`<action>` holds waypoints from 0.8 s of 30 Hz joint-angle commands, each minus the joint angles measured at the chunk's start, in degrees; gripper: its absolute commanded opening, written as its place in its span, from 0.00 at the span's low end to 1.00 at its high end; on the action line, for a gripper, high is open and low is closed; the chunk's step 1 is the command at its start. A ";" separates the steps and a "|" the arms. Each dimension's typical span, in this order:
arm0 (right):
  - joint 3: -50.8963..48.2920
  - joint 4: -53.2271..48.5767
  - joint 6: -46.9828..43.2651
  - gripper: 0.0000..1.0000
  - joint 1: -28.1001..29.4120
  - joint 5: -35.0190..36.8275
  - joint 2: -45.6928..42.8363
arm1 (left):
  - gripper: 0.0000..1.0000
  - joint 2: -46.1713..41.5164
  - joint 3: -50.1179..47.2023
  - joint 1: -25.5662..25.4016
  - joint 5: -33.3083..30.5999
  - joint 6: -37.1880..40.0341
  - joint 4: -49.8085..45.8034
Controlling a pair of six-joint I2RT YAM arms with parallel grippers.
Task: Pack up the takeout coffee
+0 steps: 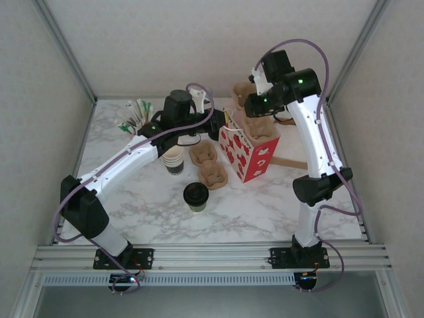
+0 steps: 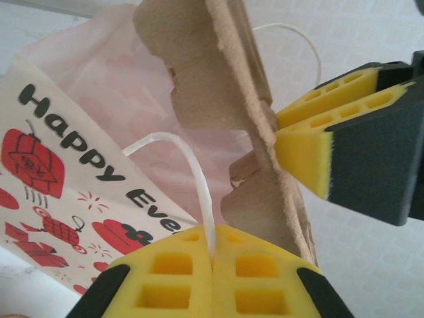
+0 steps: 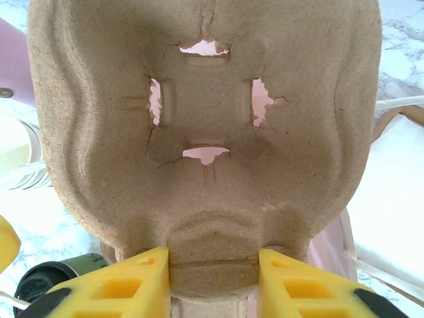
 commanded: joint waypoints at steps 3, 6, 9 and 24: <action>2.38 -0.19 -0.37 0.33 -0.67 0.44 0.36 | 0.00 -2.87 -0.67 -0.33 -2.54 2.12 -2.05; 2.27 -0.07 -0.72 0.33 -0.69 0.00 1.11 | 0.00 -3.00 -0.81 -0.19 -2.87 2.49 -2.42; 1.65 0.16 -0.76 0.32 -0.63 -0.20 1.67 | 0.00 -2.98 -1.10 -0.23 -2.79 2.53 -2.31; -3.91 1.89 -1.97 0.31 -0.67 1.71 2.71 | 0.00 -3.14 -1.87 -0.23 -2.95 2.36 -1.57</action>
